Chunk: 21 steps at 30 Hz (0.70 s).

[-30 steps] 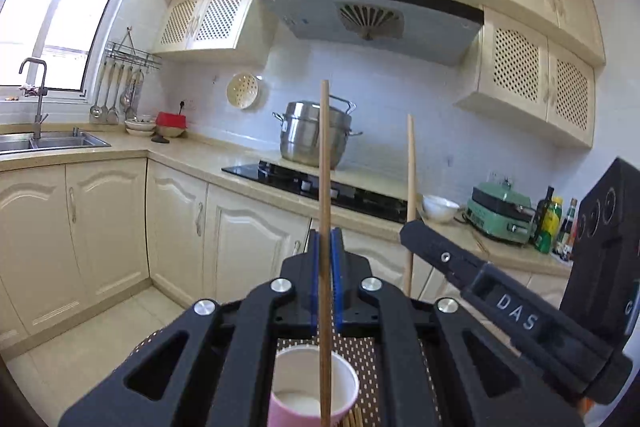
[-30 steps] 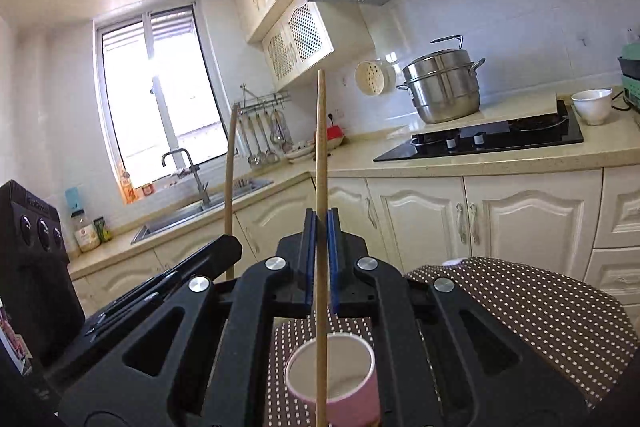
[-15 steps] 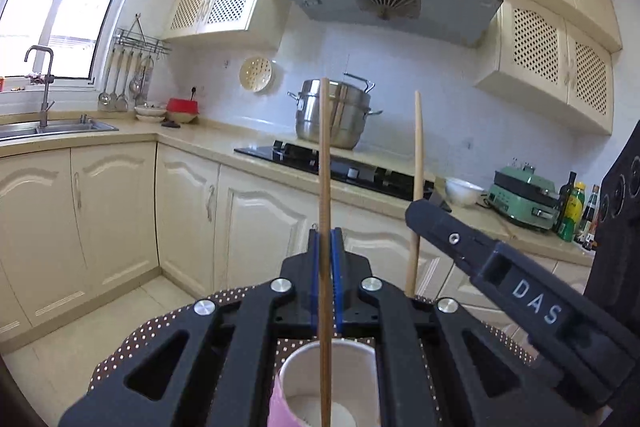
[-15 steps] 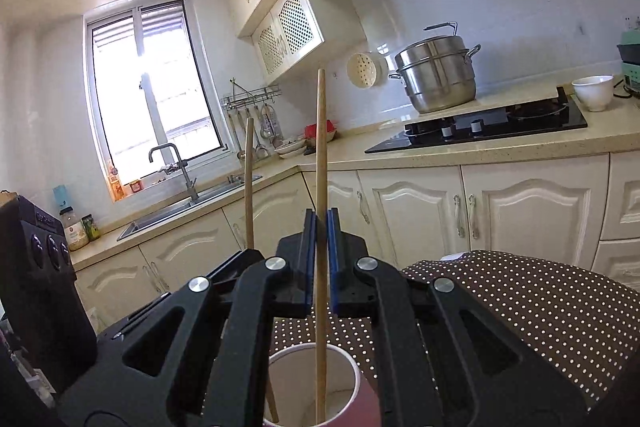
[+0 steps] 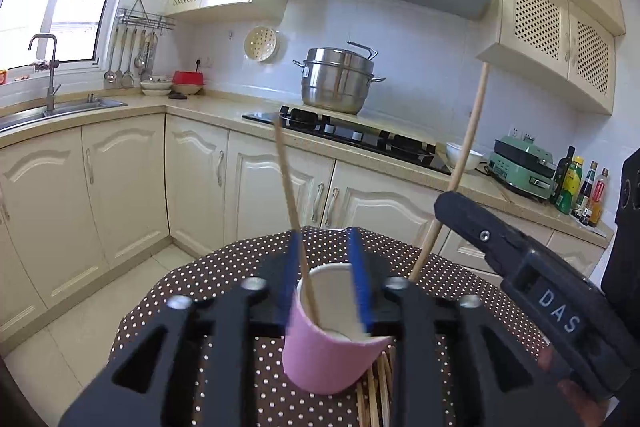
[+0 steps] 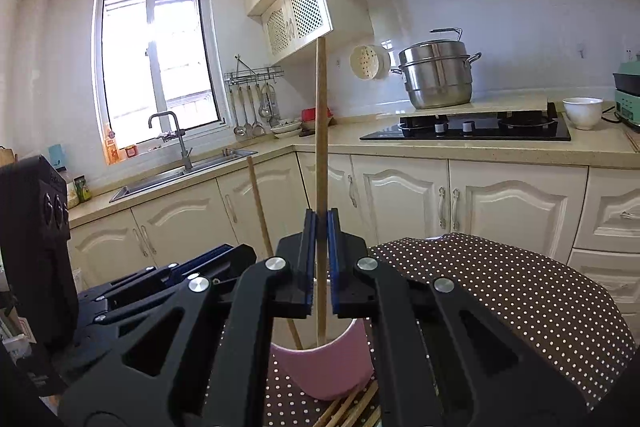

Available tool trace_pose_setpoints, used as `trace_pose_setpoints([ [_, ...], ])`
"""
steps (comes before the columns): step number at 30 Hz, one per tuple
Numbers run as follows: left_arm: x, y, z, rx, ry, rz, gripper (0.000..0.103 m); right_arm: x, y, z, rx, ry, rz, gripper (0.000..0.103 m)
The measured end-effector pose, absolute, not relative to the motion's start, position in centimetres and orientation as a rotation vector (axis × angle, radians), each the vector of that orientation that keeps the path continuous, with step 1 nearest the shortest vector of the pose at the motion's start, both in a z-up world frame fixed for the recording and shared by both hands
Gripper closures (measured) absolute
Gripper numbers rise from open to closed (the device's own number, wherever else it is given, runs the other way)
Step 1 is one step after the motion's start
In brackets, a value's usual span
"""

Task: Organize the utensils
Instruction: 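Lower the chopsticks into the pink cup and open both tools, then return to the pile and grasp a chopstick with the left tool while the right tool grasps another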

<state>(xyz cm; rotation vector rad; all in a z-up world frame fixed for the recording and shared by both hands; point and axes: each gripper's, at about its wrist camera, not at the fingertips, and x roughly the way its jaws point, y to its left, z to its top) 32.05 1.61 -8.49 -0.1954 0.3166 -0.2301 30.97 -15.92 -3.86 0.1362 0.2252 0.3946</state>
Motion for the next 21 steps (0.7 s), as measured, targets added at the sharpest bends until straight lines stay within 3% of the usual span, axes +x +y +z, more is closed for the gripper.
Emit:
trace_pose_setpoints([
  [6, 30.0, 2.9, -8.4, -0.214, 0.362, -0.205, 0.053, 30.2, -15.7, -4.5, 0.130, 0.266, 0.375, 0.096],
  [16, 27.1, 4.2, -8.5, -0.190, 0.464, -0.218, 0.044, 29.5, -16.1, -5.0, 0.161, 0.340, 0.336, 0.092],
  [19, 26.3, 4.4, -8.8, -0.175, 0.493, -0.226, 0.043, 28.9, -16.6, -5.0, 0.174, 0.344, 0.317, 0.070],
  [20, 26.1, 4.3, -8.9, -0.169, 0.502, -0.230, 0.042, 28.6, -16.8, -4.9, 0.175, 0.340, 0.313, 0.055],
  [21, 25.9, 4.4, -9.0, -0.163, 0.515, -0.234, 0.042, 28.2, -16.9, -4.8, 0.173, 0.333, 0.309, 0.052],
])
